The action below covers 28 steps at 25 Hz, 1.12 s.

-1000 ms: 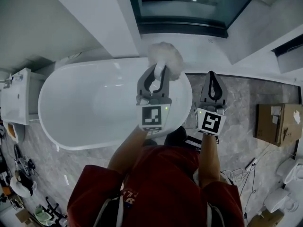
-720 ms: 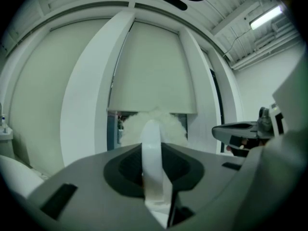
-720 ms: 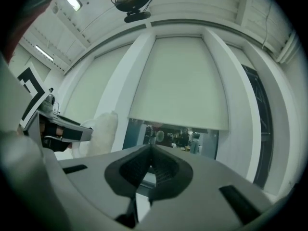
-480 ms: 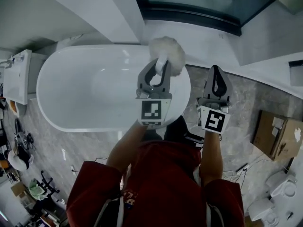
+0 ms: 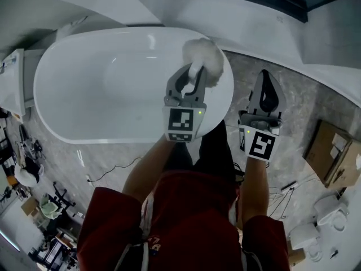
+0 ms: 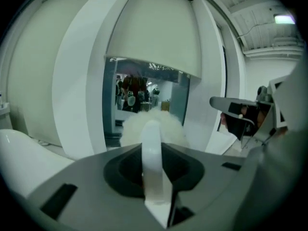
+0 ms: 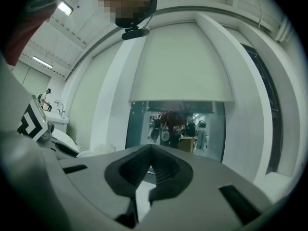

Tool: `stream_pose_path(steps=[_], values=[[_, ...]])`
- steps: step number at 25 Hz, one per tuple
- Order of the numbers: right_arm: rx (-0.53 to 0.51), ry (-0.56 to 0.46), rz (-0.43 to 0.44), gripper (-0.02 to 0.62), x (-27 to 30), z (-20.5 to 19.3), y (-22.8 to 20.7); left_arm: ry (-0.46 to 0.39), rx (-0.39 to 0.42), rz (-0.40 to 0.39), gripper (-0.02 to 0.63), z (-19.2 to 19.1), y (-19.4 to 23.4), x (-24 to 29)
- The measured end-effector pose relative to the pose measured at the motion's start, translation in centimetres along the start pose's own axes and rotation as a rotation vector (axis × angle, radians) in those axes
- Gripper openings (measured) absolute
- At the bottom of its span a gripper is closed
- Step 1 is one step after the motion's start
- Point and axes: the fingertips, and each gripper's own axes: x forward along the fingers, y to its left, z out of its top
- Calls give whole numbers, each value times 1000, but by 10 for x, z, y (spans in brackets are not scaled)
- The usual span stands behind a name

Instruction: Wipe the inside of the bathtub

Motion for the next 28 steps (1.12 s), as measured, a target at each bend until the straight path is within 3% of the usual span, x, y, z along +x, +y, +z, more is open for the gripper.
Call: stream_pose_path(steps=[17,23,28], values=[[8,120,128,11,10,-157,4,327,-183,-79,98,-219,-27,101],[18,145,125,11,5,-191,-2,379,-242,-89,98,-260,-36,124],[40,150,117,11,0,-208,2,392,-244,-107,98,-277,-40,136]])
